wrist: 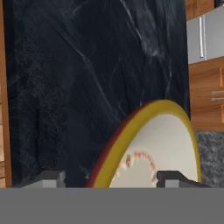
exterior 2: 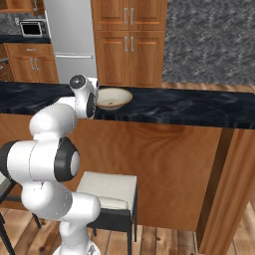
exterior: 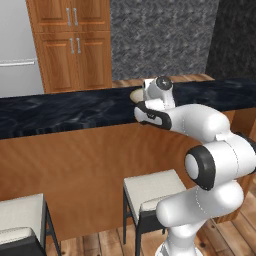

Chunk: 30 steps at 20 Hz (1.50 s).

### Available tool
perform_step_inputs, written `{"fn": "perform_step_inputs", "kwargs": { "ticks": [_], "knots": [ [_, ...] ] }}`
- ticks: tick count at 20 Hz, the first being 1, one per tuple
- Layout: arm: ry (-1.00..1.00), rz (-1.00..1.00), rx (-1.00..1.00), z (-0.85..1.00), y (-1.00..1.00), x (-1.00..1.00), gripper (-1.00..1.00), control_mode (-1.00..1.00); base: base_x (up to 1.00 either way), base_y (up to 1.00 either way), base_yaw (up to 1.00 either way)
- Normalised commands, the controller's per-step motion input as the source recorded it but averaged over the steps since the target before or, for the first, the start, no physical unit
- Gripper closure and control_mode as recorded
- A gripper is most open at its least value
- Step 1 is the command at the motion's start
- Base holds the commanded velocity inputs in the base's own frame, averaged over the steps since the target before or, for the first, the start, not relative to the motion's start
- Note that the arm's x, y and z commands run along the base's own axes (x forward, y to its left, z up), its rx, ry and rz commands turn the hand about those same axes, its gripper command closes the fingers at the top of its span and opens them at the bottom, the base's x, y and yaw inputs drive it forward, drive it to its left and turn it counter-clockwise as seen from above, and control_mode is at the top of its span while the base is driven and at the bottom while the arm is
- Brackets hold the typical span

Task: Pick up the bowls from the cabinet and place each bowl in front of a stool on the dining counter.

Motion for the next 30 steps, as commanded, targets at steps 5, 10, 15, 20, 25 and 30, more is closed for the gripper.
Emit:
{"fn": "perform_step_inputs", "kwargs": {
  "ticks": [5, 10, 15, 20, 25, 30],
  "knots": [
    [0.00, 0.00, 0.00, 0.01, 0.00, 0.00, -1.00, -1.00, 0.00, 0.00, 0.00],
    [-0.01, 0.00, -0.02, 0.29, -0.03, -0.26, -1.00, -1.00, 0.00, 0.00, 0.00],
    [-0.01, 0.00, 0.00, 0.79, -0.23, -0.81, -1.00, -1.00, 0.00, 0.00, 0.00],
    [0.05, 0.00, 0.00, 0.87, -0.22, -0.99, -1.00, -1.00, 0.00, 0.00, 0.00],
    [0.28, -0.06, -0.05, 0.88, -0.11, -0.82, -1.00, -1.00, 0.00, 0.00, 0.00],
    [0.41, -0.15, -0.08, 0.72, -0.03, -0.74, -1.00, -1.00, 0.00, 0.00, 0.00]
  ]
}}
